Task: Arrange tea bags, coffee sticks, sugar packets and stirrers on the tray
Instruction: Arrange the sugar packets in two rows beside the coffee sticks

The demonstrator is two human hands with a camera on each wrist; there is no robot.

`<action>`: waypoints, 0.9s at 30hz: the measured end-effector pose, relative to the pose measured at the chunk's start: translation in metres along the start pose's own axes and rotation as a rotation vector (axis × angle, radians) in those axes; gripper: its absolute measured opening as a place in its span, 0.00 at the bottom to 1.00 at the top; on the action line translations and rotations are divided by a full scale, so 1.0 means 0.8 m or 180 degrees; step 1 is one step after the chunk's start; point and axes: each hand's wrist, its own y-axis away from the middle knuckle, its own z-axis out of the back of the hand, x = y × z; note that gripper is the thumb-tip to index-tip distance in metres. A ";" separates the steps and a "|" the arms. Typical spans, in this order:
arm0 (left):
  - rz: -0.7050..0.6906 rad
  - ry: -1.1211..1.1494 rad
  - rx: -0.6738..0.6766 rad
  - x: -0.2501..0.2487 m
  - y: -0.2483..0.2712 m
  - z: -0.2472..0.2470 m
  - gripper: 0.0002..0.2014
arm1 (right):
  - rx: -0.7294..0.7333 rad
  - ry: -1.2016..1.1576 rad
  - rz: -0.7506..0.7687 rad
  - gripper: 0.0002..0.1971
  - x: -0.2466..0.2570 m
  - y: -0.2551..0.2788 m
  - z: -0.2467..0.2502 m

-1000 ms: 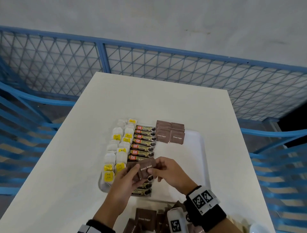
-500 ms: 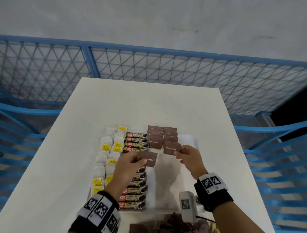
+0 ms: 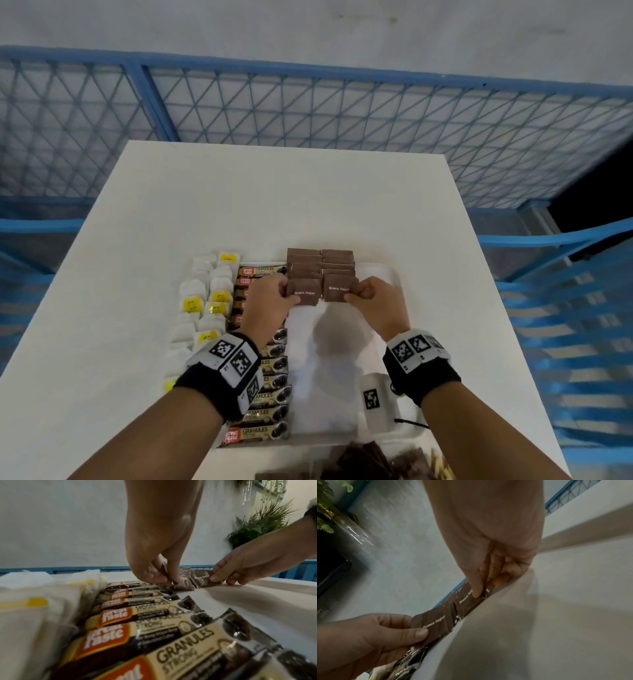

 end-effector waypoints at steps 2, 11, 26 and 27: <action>0.0047 0.0020 -0.0017 0.000 -0.004 -0.004 0.10 | 0.0015 0.0004 -0.0024 0.06 0.001 0.001 -0.002; 0.0089 -0.0351 -0.0097 0.006 -0.010 -0.011 0.20 | -0.0078 -0.0065 -0.0038 0.11 0.002 -0.001 -0.012; -0.0717 -0.0190 0.0927 0.014 0.192 0.018 0.03 | 0.0512 0.0706 0.0687 0.03 -0.022 0.148 0.033; -0.0674 -0.0304 0.1031 0.022 0.207 0.014 0.03 | 0.0667 0.0873 0.0770 0.03 -0.031 0.164 0.036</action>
